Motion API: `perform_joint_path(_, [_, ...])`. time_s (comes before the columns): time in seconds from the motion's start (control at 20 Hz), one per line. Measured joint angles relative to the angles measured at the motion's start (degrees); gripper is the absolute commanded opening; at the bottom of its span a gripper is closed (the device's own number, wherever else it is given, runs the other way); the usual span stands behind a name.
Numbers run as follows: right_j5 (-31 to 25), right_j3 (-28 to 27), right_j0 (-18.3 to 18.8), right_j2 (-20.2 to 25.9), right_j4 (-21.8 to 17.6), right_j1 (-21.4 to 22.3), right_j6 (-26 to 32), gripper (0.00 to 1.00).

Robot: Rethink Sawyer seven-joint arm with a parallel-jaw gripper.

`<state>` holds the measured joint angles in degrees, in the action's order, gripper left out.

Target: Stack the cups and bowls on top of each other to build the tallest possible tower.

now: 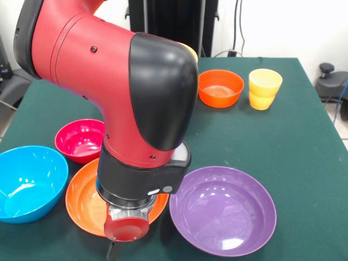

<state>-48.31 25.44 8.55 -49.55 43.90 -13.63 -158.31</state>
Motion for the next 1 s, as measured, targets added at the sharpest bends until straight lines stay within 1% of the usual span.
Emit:
perform_joint_path(0.15, [-0.01, 0.17, 0.00, 0.01, -0.04, 0.00, 0.00, 1.00])
perform_joint_path(0.2, [0.00, 0.27, -0.01, 0.00, -0.51, 0.01, 0.00, 0.00])
perform_joint_path(0.35, [0.00, 0.36, -0.01, 0.01, -1.05, 0.00, 0.00, 0.00])
perform_joint_path(0.8, [-0.01, 0.86, 0.00, 0.07, -4.59, 0.00, 0.00, 0.00])
perform_joint_path(1.0, [0.00, 0.97, 0.00, 0.08, -5.41, 0.01, 0.00, 0.00])
